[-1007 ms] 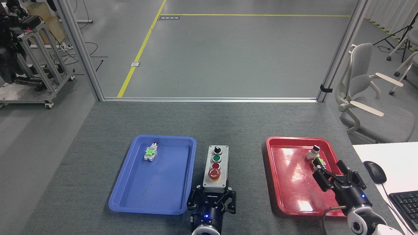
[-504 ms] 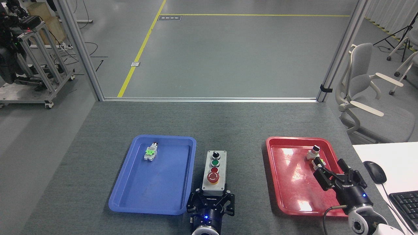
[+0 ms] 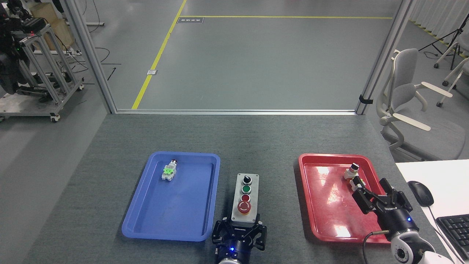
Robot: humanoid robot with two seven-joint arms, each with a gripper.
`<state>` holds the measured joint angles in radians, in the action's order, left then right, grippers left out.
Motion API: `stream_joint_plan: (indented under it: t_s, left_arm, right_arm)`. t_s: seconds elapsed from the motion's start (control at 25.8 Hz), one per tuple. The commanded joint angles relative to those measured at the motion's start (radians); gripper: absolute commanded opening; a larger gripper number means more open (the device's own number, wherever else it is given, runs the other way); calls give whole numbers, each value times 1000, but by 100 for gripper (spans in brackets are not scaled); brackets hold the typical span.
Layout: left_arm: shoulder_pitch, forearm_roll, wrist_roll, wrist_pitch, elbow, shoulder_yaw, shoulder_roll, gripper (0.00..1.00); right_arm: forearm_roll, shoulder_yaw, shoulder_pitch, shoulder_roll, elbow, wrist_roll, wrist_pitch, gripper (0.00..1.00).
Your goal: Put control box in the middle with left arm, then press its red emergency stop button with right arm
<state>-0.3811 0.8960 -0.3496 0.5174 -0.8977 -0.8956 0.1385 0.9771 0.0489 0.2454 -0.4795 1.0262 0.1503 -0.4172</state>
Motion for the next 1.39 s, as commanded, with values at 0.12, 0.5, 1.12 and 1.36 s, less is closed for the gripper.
stream_joint_plan:
  t_s: [0.12, 0.5, 1.12, 1.36]
  left_arm:
    - [11, 12, -63, 19, -10, -14, -2, 100]
    - [217, 299, -108, 271, -351, 53, -97, 100]
    - [278, 254, 12, -244, -537, 641, -416, 100]
    - [283, 256, 77, -609, -481, 868, -425, 100]
  right_arm:
    - [0, 2, 0, -1, 0, 5, -9, 99]
    - [2, -4, 9, -19, 3, 15, -35, 41]
    - [20, -701, 287, 38, -34, 64, -129, 0]
    - [21, -833, 295, 93, -57, 18, -127, 0]
